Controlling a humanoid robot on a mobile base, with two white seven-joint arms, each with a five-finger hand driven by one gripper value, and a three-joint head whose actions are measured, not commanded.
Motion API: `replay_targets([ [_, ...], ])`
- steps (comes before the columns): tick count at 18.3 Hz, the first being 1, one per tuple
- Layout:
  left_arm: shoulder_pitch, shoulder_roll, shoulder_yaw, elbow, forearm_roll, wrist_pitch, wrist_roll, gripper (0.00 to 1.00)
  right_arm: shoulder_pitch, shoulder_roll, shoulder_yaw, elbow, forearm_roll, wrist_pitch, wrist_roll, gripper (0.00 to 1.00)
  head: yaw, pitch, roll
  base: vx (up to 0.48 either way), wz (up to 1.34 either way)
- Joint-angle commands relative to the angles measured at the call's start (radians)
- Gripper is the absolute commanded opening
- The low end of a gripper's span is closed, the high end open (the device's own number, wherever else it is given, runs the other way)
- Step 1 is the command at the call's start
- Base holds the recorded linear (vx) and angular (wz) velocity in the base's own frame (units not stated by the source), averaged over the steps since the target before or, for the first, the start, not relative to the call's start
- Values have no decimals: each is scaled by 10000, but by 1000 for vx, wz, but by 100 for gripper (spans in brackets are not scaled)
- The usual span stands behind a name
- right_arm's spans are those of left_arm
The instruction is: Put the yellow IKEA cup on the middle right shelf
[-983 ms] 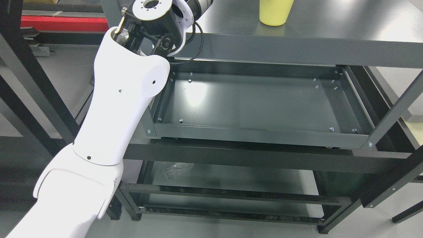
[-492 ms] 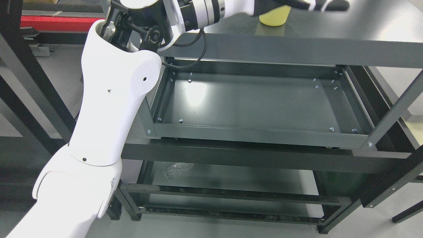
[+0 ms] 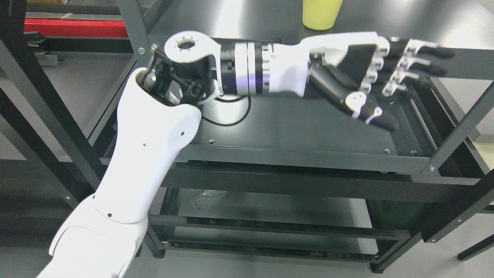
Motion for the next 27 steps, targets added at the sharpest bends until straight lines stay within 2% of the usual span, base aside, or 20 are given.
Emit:
replay_targets([
  [1, 3033, 174, -2116, -613, -564, -178, 22, 97, 138, -175, 169, 0, -245, 4, 4, 99, 0, 0, 0, 0, 0],
  [3, 3740, 174, -2163, -262, -1880, -1154, 418, 98, 138, -175, 169, 0, -245, 4, 4, 99, 0, 0, 0, 0, 0],
  [4, 4047, 174, -2133, 226, -2479, -2194, 846, 98, 138, -175, 169, 0, -245, 4, 4, 99, 0, 0, 0, 0, 0],
  [6, 4539, 174, -1706, 1559, -3249, -5379, 2574, 98, 138, -175, 169, 0, -245, 4, 4, 99, 0, 0, 0, 0, 0],
  [7, 4678, 174, -1156, 1961, -3586, -6184, 3510, 99, 138, -175, 169, 0, -245, 4, 4, 99, 0, -2, 0, 0, 0],
  [12, 5200, 174, 1941, 1630, -4264, -6376, 6717, 99, 138, -175, 169, 0, -245, 4, 4, 99, 0, -3, 0, 0, 0],
  [14, 5582, 174, 2377, 1276, -4264, -6802, 7612, 99, 138, -175, 169, 0, -245, 4, 4, 99, 0, -3, 0, 0, 0],
  [17, 6470, 174, 2439, 1137, -4432, -8306, 7630, 99, 138, -175, 169, 0, -245, 4, 4, 99, 0, -3, 0, 0, 0],
  [23, 8203, 174, 3236, -1466, -4433, -8233, 7799, 99, 138, -175, 169, 0, -245, 4, 4, 99, 0, -3, 0, 0, 0],
  [25, 8986, 174, 3313, -2388, -4433, -7683, 7814, 99, 138, -175, 169, 0, -245, 4, 4, 99, 0, -3, 0, 0, 0],
  [27, 9234, 174, 3405, -2621, -4433, -7573, 7799, 99, 138, -175, 169, 0, -245, 4, 4, 99, 0, -3, 0, 0, 0],
])
